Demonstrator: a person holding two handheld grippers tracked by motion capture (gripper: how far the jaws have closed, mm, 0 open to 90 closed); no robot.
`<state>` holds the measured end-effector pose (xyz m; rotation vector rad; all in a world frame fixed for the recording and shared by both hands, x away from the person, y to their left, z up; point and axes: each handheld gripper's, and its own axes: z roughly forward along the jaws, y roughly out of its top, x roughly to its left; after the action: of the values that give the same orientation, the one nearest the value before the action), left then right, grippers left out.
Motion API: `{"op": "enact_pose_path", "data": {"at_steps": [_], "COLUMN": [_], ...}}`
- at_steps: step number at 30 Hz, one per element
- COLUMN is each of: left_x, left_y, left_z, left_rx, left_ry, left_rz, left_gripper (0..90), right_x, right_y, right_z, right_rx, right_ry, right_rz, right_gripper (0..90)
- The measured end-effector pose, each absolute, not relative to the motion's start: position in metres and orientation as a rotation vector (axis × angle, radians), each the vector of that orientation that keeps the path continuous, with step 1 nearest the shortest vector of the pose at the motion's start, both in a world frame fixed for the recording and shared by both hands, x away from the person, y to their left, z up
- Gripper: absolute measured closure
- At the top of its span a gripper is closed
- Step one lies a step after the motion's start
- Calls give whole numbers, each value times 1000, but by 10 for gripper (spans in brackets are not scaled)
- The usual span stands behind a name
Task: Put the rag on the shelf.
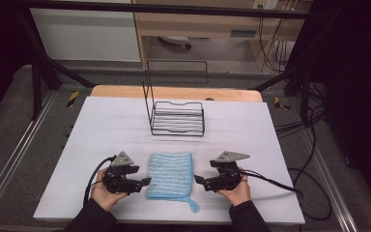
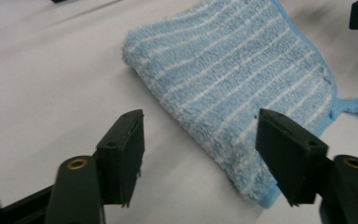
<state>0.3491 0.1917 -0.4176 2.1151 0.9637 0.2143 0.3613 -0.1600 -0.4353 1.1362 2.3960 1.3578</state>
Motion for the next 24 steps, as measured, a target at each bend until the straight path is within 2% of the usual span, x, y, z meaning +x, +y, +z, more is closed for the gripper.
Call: {"op": "enact_pose_path", "data": {"at_steps": [2, 5, 12, 19, 24], "left_x": [354, 363, 387, 413, 426], "left_y": [191, 188, 180, 170, 166], "left_z": [-416, -413, -400, -397, -408], "left_rx": [2118, 2116, 2119, 2117, 2106], "left_ry": [957, 960, 985, 1043, 1098], "left_rz": [223, 236, 283, 314, 294], "left_gripper": [270, 173, 113, 128, 251], "right_x": [363, 364, 365, 365, 365], "right_y": [-161, -162, -162, -162, -161], "right_z": [-434, -433, -433, -433, -435], "right_rx": [1138, 1137, 1135, 1131, 1142], "right_ry": [2392, 2384, 2388, 2391, 2398], "right_rz": [1357, 1368, 1354, 1341, 1329], "right_gripper": [82, 70, 37, 31, 33]}}
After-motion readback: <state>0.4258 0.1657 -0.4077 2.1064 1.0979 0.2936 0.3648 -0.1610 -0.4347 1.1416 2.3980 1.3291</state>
